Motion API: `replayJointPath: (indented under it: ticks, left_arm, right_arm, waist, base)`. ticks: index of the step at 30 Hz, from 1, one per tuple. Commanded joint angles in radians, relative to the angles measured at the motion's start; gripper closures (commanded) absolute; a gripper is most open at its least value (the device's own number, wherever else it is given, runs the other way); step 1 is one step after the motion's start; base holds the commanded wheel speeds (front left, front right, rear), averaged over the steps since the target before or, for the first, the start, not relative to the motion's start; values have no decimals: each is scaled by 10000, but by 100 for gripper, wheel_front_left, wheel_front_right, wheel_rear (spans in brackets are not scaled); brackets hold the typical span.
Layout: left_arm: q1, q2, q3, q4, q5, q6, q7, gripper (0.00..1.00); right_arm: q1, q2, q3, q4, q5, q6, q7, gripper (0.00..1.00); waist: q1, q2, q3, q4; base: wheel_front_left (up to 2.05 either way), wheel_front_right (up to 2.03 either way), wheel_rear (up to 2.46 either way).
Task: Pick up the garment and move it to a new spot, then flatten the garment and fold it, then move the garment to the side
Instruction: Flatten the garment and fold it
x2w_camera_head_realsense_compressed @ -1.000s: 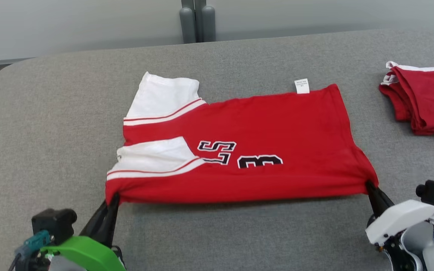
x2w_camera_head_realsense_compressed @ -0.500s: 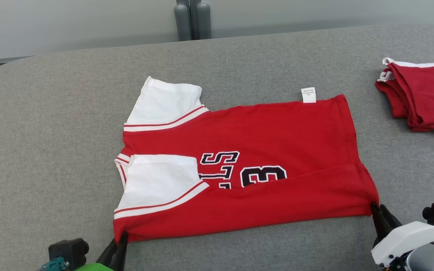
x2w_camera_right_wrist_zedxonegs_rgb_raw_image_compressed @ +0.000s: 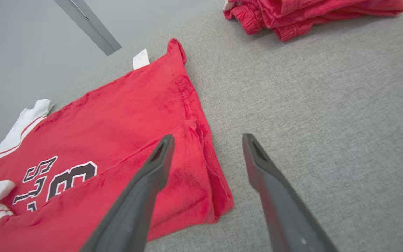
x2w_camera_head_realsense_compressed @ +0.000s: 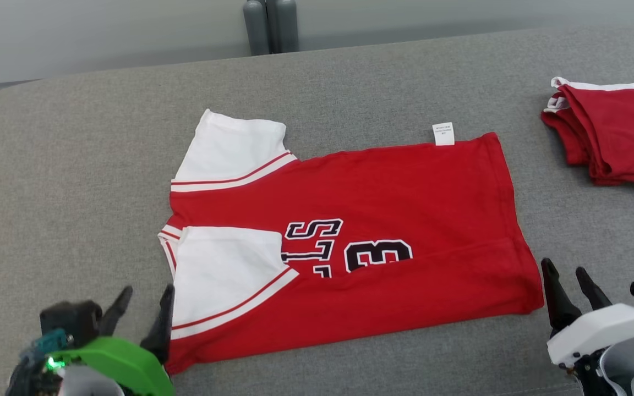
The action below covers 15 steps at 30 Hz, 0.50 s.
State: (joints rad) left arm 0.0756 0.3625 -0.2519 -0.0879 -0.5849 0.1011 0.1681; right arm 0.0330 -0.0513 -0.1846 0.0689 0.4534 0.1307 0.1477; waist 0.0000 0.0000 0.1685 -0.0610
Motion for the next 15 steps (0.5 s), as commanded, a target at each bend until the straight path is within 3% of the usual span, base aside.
replayJointPath:
  ticks: [1,6,15]
  left_arm:
    - [-591,136,-6,77,178,-67,124,0]
    - [-2592,102,-271,897,449,-361,516,0]
    - [-6752,-706,-964,4107,835,-866,1147,0]
  right_arm:
    - [-240,-96,112,-198,-124,-1,8,0]
    - [-874,-367,552,-457,-487,-1,180,0]
    - [-2558,-792,1711,-87,-701,-1,169,0]
  waist:
    - [0,0,63,-2]
    - [0,0,347,2]
    - [0,0,1565,-312]
  base:
    - [0,0,0]
    - [0,0,0]
    - [0,0,0]
